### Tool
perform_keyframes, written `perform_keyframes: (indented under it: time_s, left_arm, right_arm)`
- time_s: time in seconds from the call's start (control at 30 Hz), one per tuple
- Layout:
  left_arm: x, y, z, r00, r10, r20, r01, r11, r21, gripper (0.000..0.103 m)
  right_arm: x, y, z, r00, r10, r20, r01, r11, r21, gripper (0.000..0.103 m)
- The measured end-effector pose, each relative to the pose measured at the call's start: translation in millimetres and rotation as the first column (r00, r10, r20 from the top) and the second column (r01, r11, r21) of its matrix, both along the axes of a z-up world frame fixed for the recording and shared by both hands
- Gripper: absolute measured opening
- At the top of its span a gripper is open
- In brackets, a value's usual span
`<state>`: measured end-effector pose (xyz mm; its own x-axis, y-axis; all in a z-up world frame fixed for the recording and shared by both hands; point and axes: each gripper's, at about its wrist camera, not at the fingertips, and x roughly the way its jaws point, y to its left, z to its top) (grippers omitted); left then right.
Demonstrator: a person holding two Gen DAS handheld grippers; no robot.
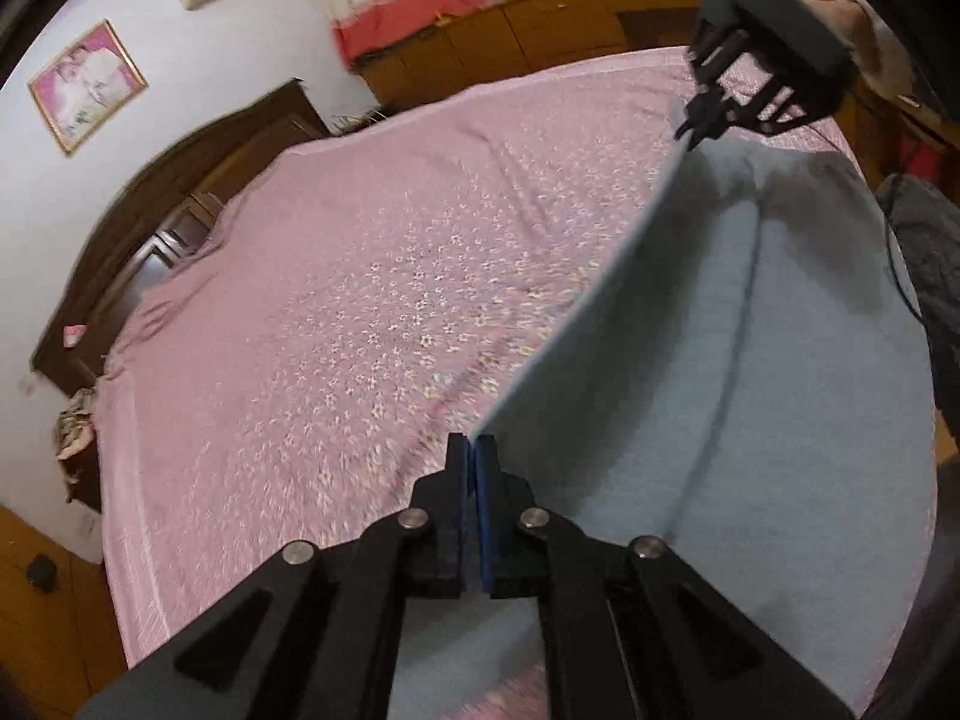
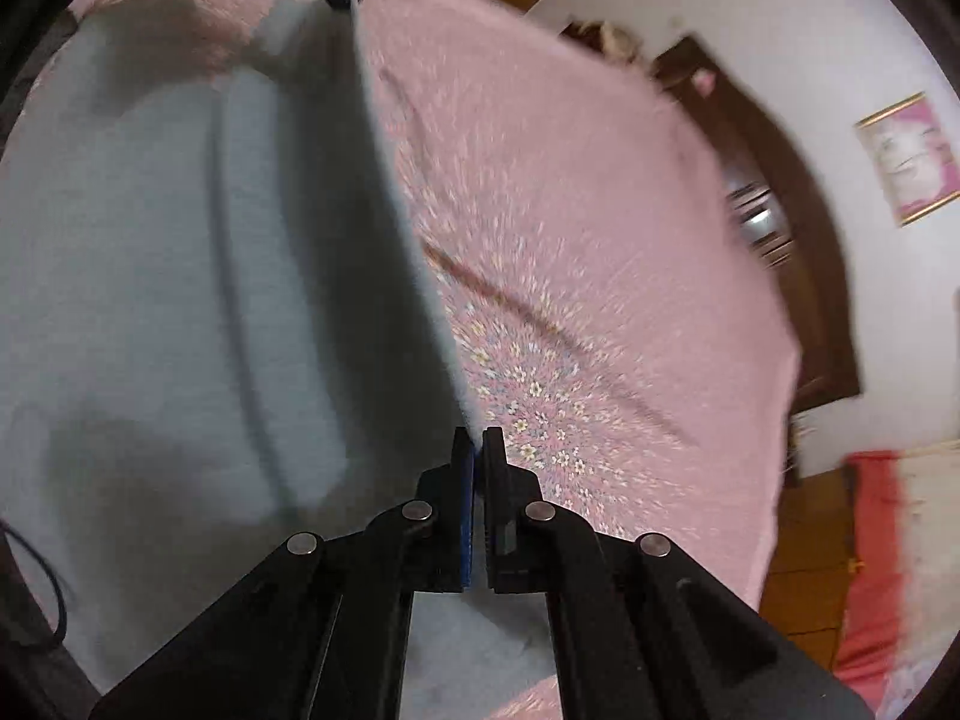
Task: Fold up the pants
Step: 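Lift the pants edge with both grippers and fold it over onto the other leg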
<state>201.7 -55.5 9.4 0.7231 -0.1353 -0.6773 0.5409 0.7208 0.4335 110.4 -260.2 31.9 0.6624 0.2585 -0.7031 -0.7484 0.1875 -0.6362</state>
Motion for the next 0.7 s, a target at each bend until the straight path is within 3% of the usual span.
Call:
perform_keyframes:
  time_s: [0.1, 0.23, 0.4, 0.53, 0.7]
  left_arm:
    - [-27, -15, 2, 0.997, 0.055, 0.052, -0.054, 0.998, -0.024, 0.002]
    - [-75, -23, 10, 0.99, 0.081, 0.117, -0.073, 0.995, -0.066, 0.002]
    - [-131, -25, 1, 0.987, 0.109, 0.116, -0.097, 0.99, -0.105, 0.002]
    - [-159, -26, -13, 0.989, 0.12, 0.087, -0.11, 0.988, -0.105, 0.002]
    - [-189, -39, -33, 0.993, 0.105, 0.049, -0.1, 0.99, -0.099, 0.002]
  right_arm:
    - [-41, -10, 8, 0.998, 0.023, 0.057, -0.023, 1.0, 0.002, 0.003]
    - [-91, -7, -21, 0.981, 0.083, 0.173, -0.07, 0.994, -0.079, 0.003]
    - [-133, -10, -56, 0.966, 0.097, 0.238, -0.082, 0.994, -0.073, 0.003]
    - [-150, -17, -56, 0.961, 0.092, 0.263, -0.078, 0.995, -0.062, 0.003]
    - [-171, -17, -77, 0.941, 0.155, 0.299, -0.116, 0.983, -0.144, 0.003]
